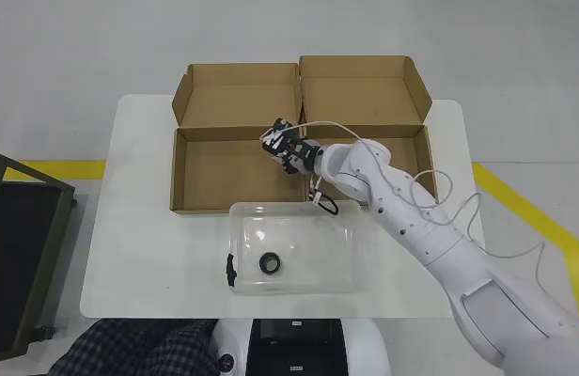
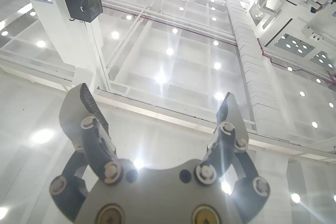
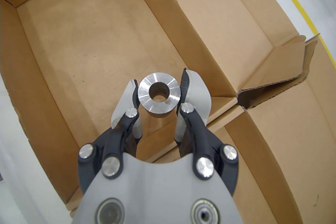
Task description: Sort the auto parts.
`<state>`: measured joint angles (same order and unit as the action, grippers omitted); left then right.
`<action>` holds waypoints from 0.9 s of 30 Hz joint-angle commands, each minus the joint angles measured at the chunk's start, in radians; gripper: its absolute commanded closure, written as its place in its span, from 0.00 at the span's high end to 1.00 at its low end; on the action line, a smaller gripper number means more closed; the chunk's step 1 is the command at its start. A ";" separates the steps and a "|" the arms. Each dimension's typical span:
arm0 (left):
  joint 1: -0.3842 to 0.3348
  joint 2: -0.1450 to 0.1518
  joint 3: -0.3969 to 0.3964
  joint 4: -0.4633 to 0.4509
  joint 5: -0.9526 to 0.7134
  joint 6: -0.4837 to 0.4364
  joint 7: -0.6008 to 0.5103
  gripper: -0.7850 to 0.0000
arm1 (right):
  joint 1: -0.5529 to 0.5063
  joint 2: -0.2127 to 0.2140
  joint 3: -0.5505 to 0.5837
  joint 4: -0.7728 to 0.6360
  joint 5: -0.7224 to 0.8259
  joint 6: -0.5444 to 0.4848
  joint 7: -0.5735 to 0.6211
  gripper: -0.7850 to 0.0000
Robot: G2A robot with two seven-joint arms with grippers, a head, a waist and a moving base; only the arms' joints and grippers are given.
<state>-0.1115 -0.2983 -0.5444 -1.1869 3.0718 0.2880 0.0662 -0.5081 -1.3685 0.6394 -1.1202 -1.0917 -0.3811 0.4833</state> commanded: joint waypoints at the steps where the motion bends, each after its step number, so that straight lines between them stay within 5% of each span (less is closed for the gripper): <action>1: 0.000 0.000 0.000 0.000 0.000 0.000 0.000 1.00 | 0.002 -0.005 -0.002 0.006 -0.001 -0.001 -0.001 0.13; 6: 0.000 0.000 0.000 0.000 0.000 0.000 0.000 1.00 | 0.010 -0.017 -0.006 0.026 -0.013 -0.001 0.002 0.26; 27: 0.000 0.000 0.000 0.000 0.000 0.000 0.000 1.00 | 0.010 -0.043 0.021 0.025 -0.075 -0.017 -0.003 0.49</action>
<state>-0.1115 -0.2983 -0.5444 -1.1869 3.0718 0.2880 0.0662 -0.4951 -1.4133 0.6546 -1.0819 -1.1635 -0.3962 0.4824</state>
